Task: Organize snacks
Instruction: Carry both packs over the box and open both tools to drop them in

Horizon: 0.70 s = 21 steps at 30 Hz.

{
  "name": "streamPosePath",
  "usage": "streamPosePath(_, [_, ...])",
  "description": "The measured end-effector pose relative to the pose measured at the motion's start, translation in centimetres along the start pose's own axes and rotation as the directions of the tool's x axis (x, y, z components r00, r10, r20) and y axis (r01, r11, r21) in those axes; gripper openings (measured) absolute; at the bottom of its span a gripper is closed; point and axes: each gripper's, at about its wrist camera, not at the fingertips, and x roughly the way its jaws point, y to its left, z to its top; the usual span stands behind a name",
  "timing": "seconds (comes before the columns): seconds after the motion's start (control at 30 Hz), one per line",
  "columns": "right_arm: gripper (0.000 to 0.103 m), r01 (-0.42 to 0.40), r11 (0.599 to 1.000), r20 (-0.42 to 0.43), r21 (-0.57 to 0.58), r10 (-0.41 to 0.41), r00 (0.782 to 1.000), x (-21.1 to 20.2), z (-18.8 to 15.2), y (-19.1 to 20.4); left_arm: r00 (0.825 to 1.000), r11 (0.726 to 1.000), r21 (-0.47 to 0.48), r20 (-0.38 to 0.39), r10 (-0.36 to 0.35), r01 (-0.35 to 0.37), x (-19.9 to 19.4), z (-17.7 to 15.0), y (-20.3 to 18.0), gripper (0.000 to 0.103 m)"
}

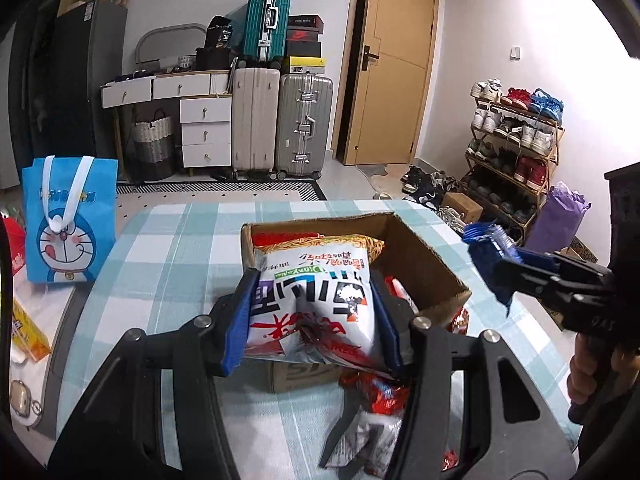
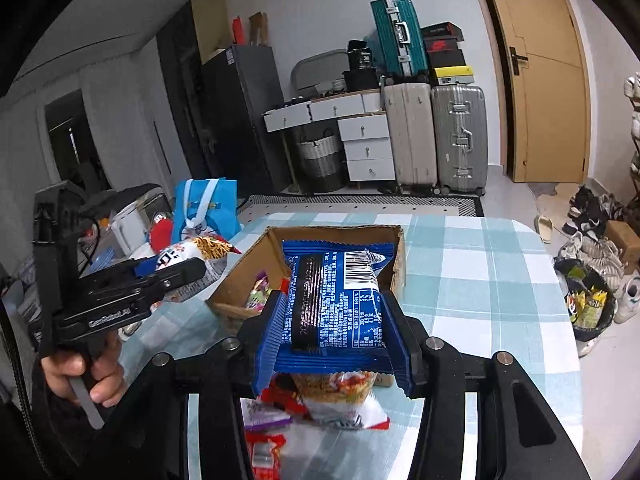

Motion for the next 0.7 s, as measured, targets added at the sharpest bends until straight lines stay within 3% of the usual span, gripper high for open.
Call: streamPosePath(0.7, [0.048,-0.025,0.999,-0.030,0.047,0.026,0.999,8.4,2.4,-0.9,0.997,0.998,-0.015,-0.046,0.060,-0.061,8.3,1.8,-0.3,0.050])
